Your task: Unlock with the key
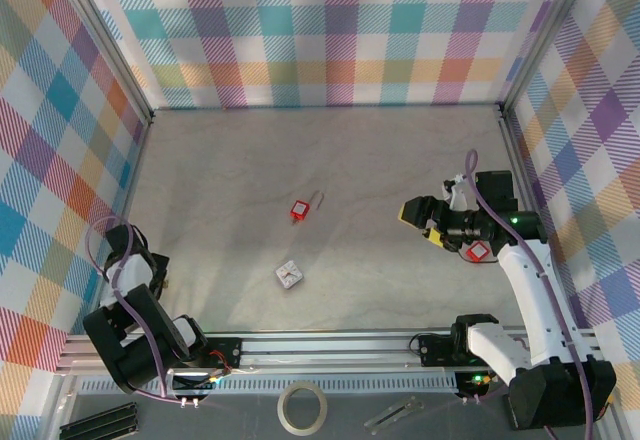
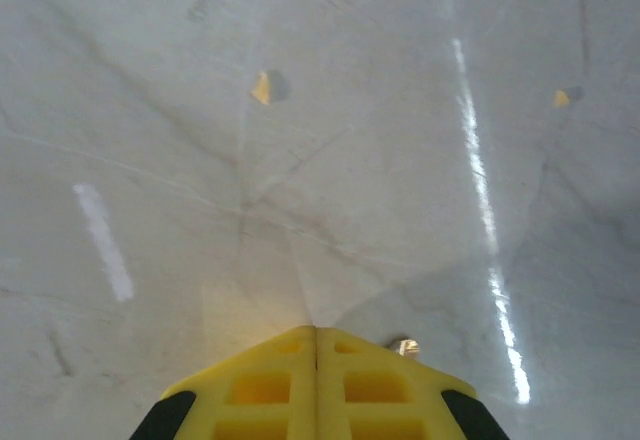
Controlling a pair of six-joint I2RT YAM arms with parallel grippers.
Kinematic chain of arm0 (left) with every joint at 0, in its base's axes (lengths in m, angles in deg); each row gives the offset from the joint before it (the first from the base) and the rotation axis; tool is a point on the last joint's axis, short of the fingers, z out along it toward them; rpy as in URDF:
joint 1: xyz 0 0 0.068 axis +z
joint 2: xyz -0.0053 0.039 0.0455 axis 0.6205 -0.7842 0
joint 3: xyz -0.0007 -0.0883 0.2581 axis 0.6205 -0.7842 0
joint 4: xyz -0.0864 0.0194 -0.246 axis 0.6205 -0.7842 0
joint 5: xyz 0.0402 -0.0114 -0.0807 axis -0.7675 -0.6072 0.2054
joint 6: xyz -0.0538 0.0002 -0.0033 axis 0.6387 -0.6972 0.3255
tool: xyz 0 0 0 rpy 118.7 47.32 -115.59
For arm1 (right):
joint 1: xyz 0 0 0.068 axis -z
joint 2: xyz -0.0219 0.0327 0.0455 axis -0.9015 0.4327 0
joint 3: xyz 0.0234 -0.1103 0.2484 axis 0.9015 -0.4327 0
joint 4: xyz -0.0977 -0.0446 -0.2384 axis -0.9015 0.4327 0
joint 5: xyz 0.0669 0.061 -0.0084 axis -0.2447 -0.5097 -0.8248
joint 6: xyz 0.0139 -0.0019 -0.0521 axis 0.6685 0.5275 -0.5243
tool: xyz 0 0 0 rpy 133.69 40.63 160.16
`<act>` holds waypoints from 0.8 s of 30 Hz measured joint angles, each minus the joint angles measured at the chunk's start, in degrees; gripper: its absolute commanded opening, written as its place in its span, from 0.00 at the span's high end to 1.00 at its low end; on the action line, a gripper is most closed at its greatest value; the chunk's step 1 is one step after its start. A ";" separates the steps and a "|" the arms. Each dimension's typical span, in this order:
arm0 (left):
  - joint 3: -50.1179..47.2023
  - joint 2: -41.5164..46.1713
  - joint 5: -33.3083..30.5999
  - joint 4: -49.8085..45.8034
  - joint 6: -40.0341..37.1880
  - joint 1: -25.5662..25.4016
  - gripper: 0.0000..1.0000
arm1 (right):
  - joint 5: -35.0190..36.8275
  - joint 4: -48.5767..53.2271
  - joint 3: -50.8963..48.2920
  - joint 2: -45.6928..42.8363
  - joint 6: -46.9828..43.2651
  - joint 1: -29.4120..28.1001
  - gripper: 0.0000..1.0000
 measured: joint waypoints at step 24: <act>-0.04 7.13 17.00 0.90 1.42 -25.35 1.00 | -0.85 -11.98 -1.90 8.20 6.05 -7.85 0.04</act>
